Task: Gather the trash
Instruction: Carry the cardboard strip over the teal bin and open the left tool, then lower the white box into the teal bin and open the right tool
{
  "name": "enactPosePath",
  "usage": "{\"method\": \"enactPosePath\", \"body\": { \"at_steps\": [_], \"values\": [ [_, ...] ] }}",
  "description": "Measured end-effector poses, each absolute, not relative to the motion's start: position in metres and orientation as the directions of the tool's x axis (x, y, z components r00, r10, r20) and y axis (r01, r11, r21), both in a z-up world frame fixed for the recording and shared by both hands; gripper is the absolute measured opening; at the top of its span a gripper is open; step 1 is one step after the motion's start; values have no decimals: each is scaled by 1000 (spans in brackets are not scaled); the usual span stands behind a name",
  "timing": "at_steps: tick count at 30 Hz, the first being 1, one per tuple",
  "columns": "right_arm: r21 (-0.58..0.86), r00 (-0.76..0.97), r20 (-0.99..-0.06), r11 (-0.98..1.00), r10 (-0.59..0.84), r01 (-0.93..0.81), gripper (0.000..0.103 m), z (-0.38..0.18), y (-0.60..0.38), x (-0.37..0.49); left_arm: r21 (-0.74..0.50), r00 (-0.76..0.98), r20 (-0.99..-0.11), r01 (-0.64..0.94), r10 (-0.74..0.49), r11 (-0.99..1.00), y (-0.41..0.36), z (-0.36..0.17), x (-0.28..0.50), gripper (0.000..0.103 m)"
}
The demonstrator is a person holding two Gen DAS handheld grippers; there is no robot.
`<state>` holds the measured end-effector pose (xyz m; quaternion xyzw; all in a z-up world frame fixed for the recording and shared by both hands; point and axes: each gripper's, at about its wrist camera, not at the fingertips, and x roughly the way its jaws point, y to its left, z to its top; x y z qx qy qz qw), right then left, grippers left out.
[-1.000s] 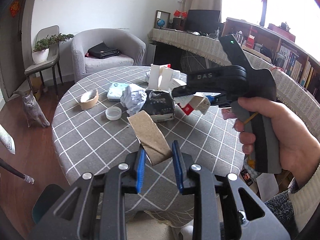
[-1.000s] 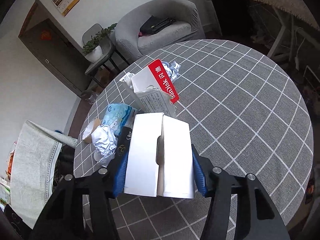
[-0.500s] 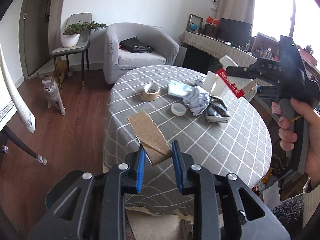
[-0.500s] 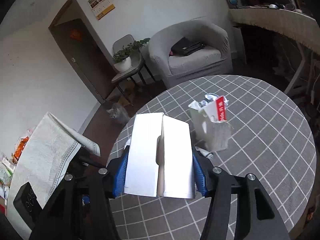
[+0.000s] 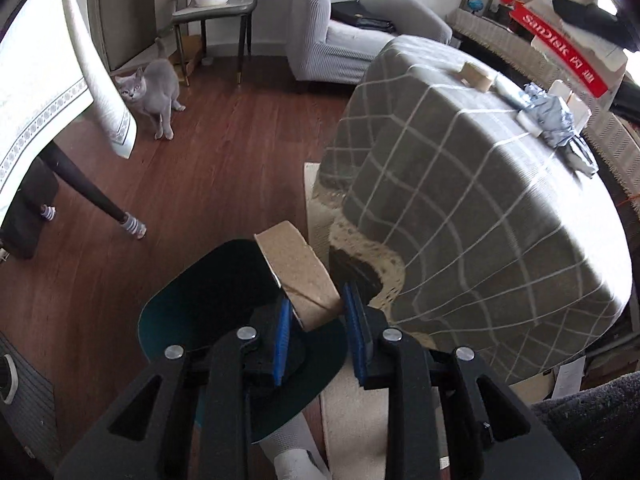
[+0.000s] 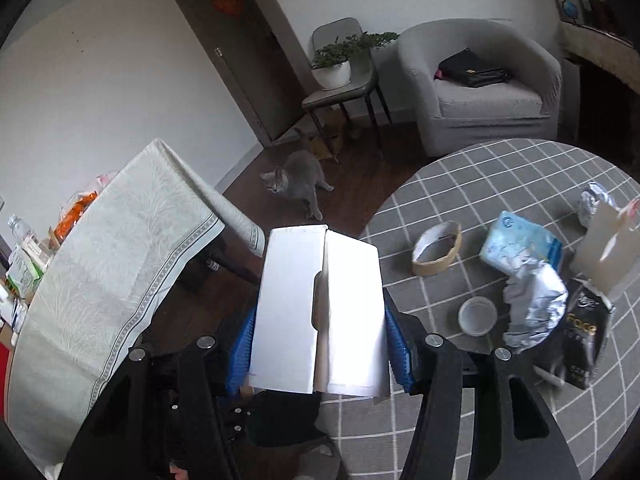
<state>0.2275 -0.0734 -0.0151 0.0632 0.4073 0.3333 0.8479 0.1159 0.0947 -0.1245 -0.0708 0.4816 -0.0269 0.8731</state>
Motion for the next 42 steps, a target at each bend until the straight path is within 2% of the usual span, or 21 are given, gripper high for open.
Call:
{"method": "enactPosePath", "body": {
  "at_steps": [4, 9, 12, 15, 25, 28, 36, 38, 42],
  "values": [
    [375, 376, -687, 747, 622, -550, 58, -32, -32, 222, -180, 462, -877, -67, -129, 981, 118, -152, 114, 27],
    [365, 304, -730, 726, 612, -583, 58, -53, 9, 219, -159, 375, -920, -89, -115, 983, 132, -185, 110, 27],
    [357, 266, -758, 720, 596, -596, 58, -65, 32, 216, -192, 327, -934, -114, -146, 975, 141, -203, 107, 28],
    [355, 238, -775, 716, 585, -601, 58, -76, 46, 215, -158, 277, -953, -115, -121, 981, 148, -219, 104, 27],
    [356, 164, -824, 719, 543, -597, 58, -111, 76, 218, -163, 135, -980, -151, -143, 975, 169, -268, 93, 29],
    [342, 150, -838, 718, 525, -606, 58, -120, 85, 216, -155, 131, -982, -162, -134, 975, 175, -275, 90, 40],
    [314, 114, -876, 735, 468, -601, 58, -148, 100, 218, -185, 229, -963, -166, -144, 969, 185, -252, 84, 49],
    [313, 104, -882, 737, 459, -599, 58, -154, 105, 217, -195, 276, -950, -156, -147, 968, 187, -240, 82, 61],
    [305, 101, -890, 744, 445, -594, 58, -162, 107, 218, -217, 279, -945, -149, -169, 965, 191, -240, 78, 63]
  ]
}}
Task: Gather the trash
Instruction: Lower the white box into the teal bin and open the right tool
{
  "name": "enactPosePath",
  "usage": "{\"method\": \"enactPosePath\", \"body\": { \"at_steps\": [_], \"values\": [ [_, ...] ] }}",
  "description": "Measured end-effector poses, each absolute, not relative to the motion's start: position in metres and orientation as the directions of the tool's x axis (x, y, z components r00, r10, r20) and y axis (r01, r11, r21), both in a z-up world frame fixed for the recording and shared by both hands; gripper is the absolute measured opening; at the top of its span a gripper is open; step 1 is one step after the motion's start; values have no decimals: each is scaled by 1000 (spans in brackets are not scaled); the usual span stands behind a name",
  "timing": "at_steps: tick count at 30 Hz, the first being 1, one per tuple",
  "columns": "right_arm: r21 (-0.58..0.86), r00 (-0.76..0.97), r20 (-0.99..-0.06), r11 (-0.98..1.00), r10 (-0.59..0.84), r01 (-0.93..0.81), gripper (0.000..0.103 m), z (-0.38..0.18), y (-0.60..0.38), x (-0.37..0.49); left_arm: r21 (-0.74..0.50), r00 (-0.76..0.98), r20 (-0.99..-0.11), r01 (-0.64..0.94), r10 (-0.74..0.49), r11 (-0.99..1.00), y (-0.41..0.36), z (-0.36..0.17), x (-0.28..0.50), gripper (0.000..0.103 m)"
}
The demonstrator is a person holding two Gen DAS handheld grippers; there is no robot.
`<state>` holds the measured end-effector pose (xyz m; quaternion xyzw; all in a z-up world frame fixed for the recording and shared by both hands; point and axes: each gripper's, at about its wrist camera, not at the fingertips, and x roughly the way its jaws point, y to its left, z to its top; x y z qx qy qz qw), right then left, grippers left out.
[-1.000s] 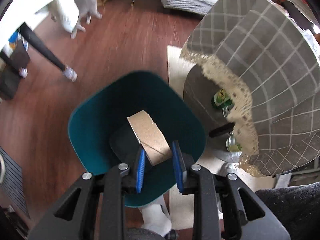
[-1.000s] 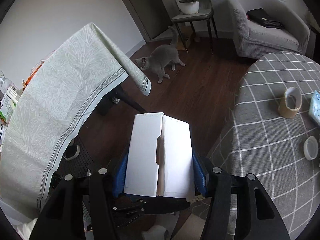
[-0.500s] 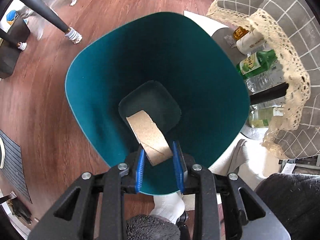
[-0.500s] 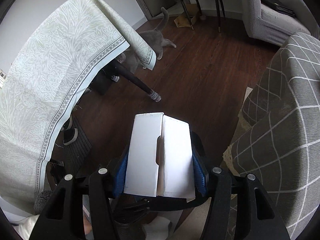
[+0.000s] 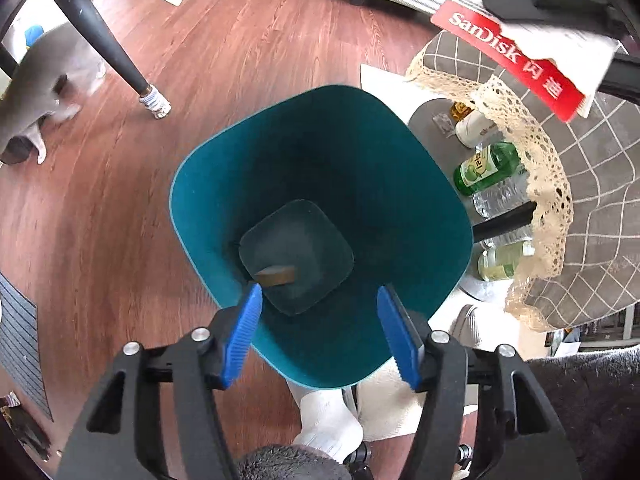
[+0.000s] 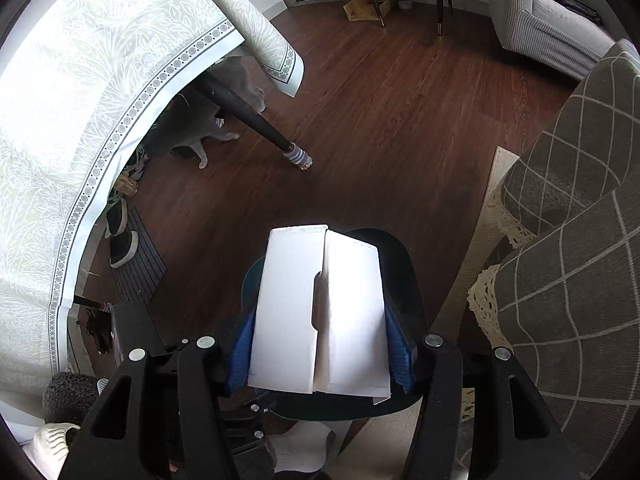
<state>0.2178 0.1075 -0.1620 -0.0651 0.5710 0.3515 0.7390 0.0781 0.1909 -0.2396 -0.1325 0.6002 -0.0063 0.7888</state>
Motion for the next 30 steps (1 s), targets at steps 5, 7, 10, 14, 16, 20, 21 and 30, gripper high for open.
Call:
{"method": "enactPosePath", "body": {
  "at_steps": [5, 7, 10, 14, 16, 20, 21, 30],
  "values": [
    [290, 84, -909, 763, 408, -577, 58, -179, 109, 221, -240, 341, -924, -156, -176, 958, 200, -222, 74, 55],
    [284, 68, -919, 770, 389, -572, 57, -190, 110, 222, -251, 380, -908, -155, -177, 956, 203, -208, 70, 52],
    [277, 40, -931, 774, 363, -569, 57, -206, 113, 220, -238, 448, -880, -126, -159, 963, 202, -183, 67, 43],
    [254, 13, -948, 778, 319, -575, 58, -224, 117, 217, -217, 519, -845, -113, -129, 970, 200, -156, 64, 36],
    [242, -2, -955, 776, 296, -583, 58, -233, 119, 215, -203, 537, -836, -110, -114, 973, 200, -147, 64, 31],
    [217, -28, -968, 768, 251, -603, 59, -250, 125, 208, -201, 562, -819, -94, -115, 975, 201, -134, 65, 24],
    [212, -31, -969, 765, 244, -608, 59, -254, 128, 207, -196, 567, -816, -89, -112, 977, 200, -131, 66, 22],
    [190, -39, -975, 740, 217, -645, 79, -269, 131, 203, -217, 625, -772, -88, -116, 972, 209, -96, 65, 16]
  ]
}}
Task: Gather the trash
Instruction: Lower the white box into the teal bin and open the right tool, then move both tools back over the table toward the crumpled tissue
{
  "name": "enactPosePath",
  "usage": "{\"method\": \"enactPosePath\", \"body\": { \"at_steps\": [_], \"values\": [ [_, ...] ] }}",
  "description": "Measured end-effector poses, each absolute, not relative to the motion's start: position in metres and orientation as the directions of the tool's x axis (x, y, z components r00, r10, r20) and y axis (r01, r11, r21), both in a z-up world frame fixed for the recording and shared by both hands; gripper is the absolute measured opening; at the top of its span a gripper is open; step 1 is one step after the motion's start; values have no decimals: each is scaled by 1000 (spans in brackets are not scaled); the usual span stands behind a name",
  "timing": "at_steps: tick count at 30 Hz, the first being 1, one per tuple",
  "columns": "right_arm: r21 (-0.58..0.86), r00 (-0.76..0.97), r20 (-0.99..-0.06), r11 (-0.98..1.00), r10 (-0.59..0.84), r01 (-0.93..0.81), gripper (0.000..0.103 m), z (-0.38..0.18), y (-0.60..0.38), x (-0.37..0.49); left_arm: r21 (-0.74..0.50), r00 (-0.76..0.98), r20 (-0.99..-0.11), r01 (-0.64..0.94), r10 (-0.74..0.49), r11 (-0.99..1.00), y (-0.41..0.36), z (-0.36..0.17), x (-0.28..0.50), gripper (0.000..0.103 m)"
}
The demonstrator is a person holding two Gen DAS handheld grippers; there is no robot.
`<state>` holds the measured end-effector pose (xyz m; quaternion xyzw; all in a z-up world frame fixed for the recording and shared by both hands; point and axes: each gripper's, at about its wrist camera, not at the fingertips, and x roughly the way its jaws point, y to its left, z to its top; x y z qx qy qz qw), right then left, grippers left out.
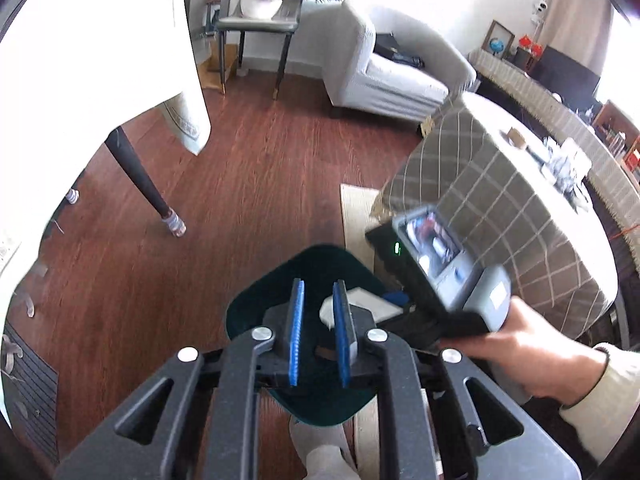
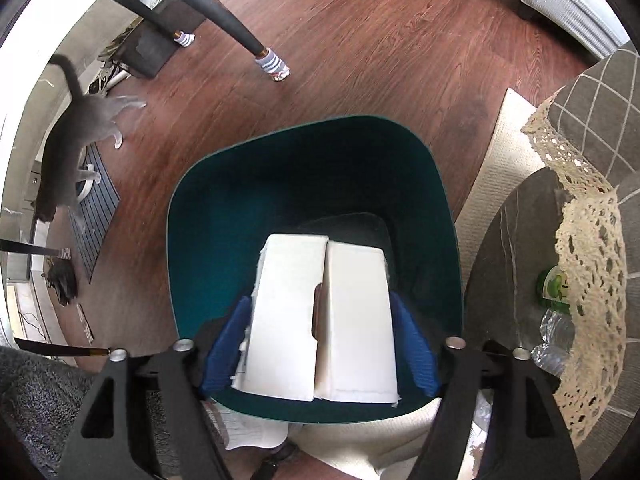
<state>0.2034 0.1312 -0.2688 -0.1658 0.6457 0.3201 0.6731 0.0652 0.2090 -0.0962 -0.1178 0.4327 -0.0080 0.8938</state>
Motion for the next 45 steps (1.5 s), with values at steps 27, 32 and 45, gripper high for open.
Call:
{"method": "enactPosePath", "body": {
  "at_steps": [27, 32, 45],
  "values": [
    [227, 233, -815, 663, 530, -714, 69, -94, 56, 195, -214, 764, -640, -71, -84, 974, 184, -16, 85, 17],
    [221, 321, -766, 697, 557, -682, 67, -67, 18, 200, -244, 776, -620, -49, -117, 969, 175, -8, 95, 25],
    [182, 495, -709, 808, 502, -560, 63, -39, -85, 217, -221, 773, -594, 110, -223, 969, 81, 2, 129, 43]
  ]
}}
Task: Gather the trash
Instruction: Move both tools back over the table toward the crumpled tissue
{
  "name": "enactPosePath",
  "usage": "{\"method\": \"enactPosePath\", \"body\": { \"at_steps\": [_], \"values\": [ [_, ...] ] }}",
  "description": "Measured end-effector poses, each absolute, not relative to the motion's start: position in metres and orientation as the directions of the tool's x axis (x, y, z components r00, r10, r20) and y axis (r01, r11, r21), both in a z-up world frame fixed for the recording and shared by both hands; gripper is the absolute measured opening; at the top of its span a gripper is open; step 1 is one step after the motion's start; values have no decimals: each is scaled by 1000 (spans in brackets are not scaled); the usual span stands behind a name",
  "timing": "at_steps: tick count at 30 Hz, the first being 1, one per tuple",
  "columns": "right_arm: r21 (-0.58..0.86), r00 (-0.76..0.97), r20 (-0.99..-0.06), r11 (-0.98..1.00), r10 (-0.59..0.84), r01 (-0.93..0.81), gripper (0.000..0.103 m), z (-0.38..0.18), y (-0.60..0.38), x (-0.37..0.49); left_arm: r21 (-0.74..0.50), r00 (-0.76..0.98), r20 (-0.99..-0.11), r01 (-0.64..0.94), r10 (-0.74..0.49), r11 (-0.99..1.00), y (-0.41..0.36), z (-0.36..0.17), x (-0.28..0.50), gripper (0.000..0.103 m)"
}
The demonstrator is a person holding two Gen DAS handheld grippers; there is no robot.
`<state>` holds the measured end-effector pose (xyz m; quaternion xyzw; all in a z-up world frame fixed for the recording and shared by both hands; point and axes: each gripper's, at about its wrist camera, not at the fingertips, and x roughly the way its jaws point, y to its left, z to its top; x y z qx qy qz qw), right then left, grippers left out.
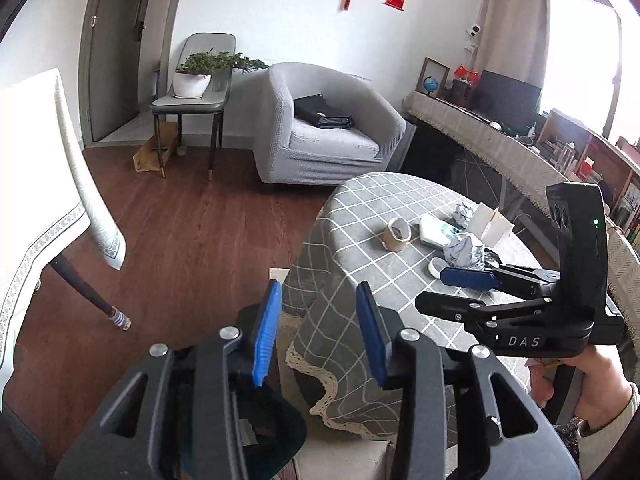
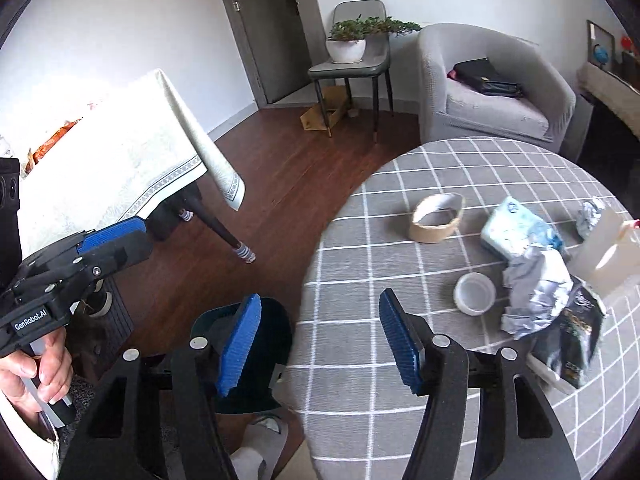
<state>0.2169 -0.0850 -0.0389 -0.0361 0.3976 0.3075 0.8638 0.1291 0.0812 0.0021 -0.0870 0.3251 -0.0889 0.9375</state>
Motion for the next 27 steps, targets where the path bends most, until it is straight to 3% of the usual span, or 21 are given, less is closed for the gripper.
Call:
{"method": "enactPosePath", "body": {
  "at_steps": [6, 27],
  "values": [
    [206, 555, -681, 853, 477, -480, 61, -38, -139, 223, -200, 759, -599, 166, -254, 966, 40, 3, 148, 50],
    [413, 607, -625, 868, 491, -276, 51, -56, -274, 235, -214, 685, -631, 298, -364, 930, -81, -10, 215, 55]
  ]
}}
